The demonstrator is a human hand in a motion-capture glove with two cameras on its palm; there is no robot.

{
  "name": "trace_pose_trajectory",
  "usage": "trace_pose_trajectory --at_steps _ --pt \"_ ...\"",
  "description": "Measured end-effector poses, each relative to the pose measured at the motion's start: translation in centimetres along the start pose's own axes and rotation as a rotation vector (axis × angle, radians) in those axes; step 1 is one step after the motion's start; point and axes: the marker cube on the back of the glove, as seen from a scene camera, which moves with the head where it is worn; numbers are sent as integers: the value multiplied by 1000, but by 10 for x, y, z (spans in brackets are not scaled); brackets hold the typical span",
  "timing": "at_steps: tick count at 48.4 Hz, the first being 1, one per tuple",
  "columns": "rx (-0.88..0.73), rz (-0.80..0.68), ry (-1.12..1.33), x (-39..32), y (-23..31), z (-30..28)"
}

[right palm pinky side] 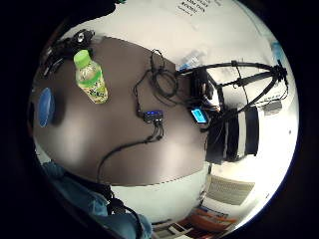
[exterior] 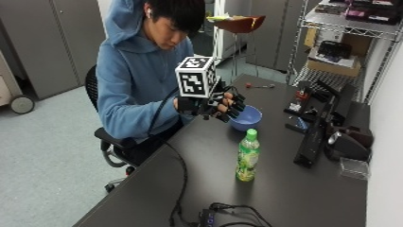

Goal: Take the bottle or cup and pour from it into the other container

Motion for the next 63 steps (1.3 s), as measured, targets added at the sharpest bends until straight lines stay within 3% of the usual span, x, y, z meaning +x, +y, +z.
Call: trace_pose_trajectory --at_steps 31,63 --pt "245 150 -374 74 43 27" --pt "353 163 -699 90 8 104"
